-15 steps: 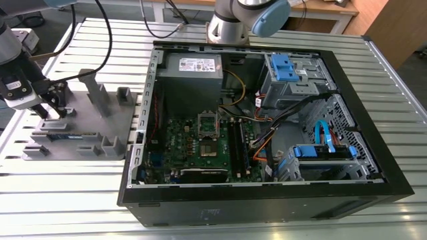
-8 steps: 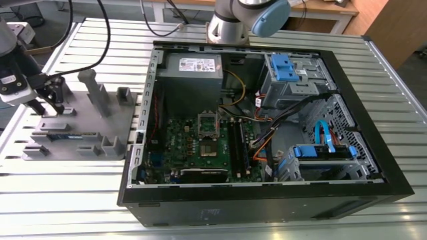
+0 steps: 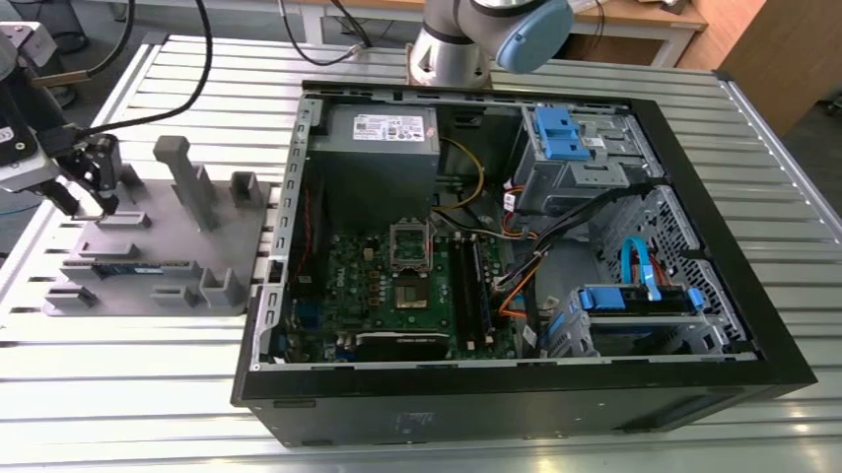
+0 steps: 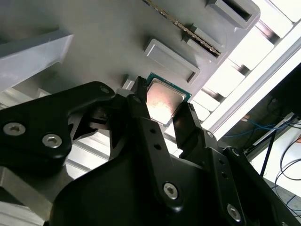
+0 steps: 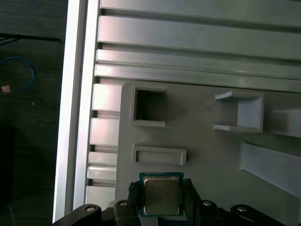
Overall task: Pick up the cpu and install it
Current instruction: 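Pick up the cpu and move it towards the insertion slot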
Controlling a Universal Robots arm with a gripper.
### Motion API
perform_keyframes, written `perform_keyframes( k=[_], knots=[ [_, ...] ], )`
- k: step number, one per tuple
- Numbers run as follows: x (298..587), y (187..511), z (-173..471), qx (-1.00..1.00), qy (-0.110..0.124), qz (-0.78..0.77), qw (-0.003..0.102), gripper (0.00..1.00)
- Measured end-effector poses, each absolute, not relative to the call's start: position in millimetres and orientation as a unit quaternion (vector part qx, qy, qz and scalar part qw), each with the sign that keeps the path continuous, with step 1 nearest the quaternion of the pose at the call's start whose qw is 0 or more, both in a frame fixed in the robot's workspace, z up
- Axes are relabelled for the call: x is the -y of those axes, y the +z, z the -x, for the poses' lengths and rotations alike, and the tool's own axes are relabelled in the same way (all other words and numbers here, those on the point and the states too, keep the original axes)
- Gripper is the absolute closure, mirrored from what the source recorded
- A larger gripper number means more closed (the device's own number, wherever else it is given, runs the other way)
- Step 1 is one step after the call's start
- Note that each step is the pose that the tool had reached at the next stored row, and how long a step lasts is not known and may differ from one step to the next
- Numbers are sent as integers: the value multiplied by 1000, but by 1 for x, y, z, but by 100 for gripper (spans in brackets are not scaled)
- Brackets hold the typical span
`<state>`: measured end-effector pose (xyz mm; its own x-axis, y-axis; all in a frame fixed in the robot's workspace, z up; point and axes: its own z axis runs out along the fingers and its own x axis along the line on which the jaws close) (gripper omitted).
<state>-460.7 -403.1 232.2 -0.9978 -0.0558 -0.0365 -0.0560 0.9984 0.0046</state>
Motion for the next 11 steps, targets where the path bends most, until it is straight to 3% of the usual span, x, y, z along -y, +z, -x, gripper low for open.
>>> perform_keyframes(
  k=[11],
  knots=[
    [403,239,461,-999,3,28,18,53]
  ],
)
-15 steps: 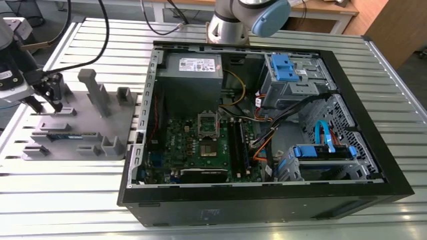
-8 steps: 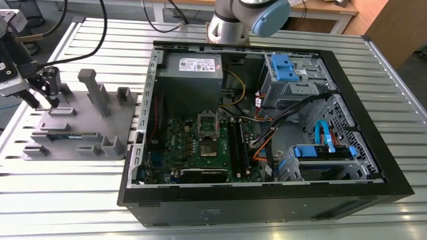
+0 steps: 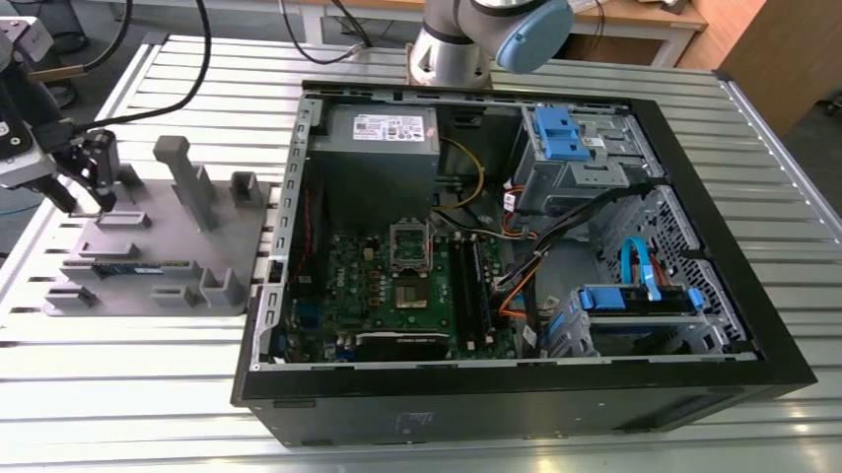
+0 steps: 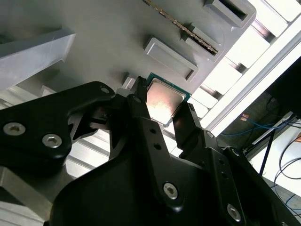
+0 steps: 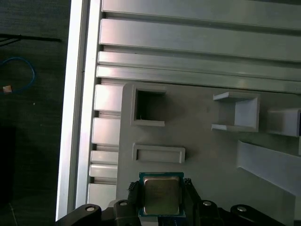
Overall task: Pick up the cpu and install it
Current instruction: 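Pick up the cpu and move it towards the insertion slot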
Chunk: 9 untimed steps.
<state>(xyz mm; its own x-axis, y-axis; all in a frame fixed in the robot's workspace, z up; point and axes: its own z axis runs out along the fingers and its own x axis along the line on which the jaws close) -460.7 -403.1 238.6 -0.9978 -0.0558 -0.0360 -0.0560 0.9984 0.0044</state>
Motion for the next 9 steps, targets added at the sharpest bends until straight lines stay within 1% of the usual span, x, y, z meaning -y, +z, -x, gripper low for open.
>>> perform_keyframes(
  k=[9],
  knots=[
    [403,259,461,-999,3,28,18,53]
  ],
)
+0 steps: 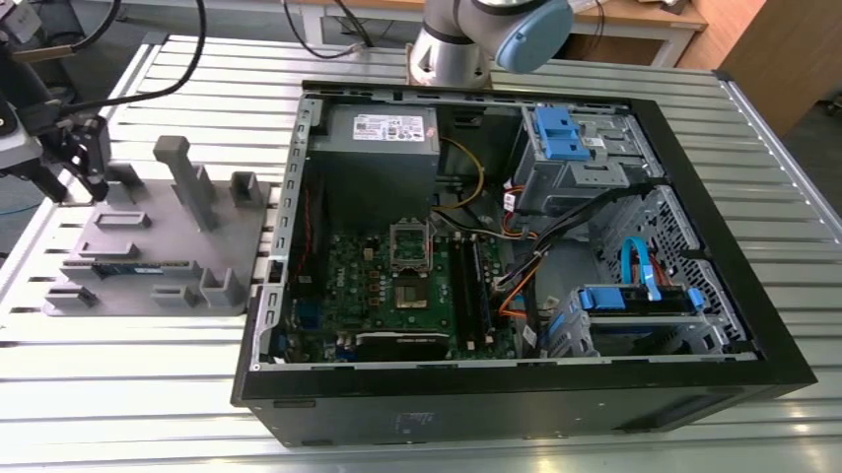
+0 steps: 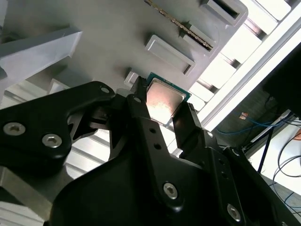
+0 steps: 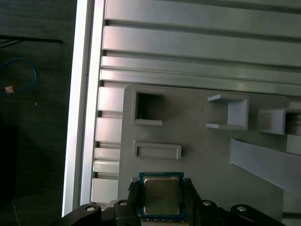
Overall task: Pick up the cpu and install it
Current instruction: 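Pick up the cpu and move it towards the insertion slot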
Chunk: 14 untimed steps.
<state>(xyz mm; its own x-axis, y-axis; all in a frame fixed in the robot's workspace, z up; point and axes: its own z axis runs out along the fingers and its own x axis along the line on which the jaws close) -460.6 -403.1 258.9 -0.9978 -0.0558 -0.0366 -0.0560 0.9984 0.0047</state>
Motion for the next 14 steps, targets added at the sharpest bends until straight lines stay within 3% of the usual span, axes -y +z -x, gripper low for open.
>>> perform_keyframes(
  k=[14],
  knots=[
    [403,301,461,-999,3,28,18,53]
  ],
)
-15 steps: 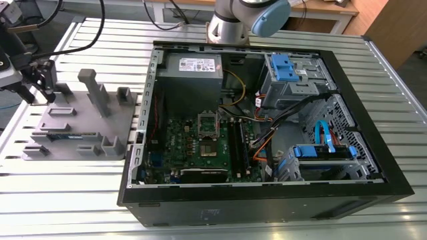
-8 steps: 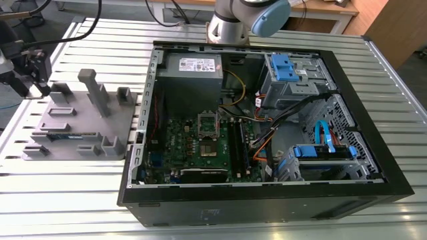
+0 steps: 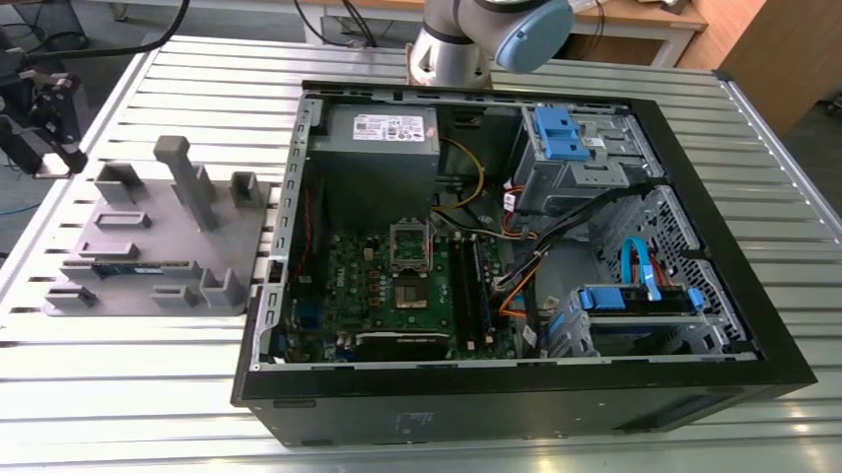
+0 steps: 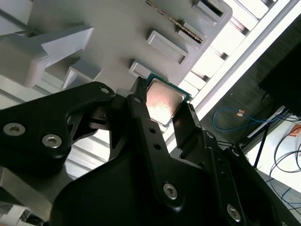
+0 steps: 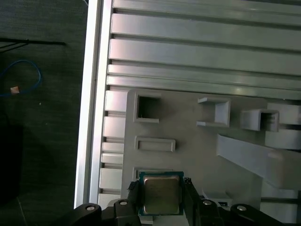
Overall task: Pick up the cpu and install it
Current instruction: 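Pick up the cpu and move it towards the insertion slot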
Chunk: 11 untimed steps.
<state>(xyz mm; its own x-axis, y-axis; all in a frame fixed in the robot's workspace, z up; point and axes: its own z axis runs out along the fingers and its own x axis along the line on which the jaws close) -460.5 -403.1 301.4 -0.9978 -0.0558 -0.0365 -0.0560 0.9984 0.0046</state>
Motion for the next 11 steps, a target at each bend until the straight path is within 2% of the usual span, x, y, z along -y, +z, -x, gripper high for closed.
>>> perform_keyframes(
  k=[11],
  knots=[
    [403,304,461,-999,3,28,18,53]
  ],
)
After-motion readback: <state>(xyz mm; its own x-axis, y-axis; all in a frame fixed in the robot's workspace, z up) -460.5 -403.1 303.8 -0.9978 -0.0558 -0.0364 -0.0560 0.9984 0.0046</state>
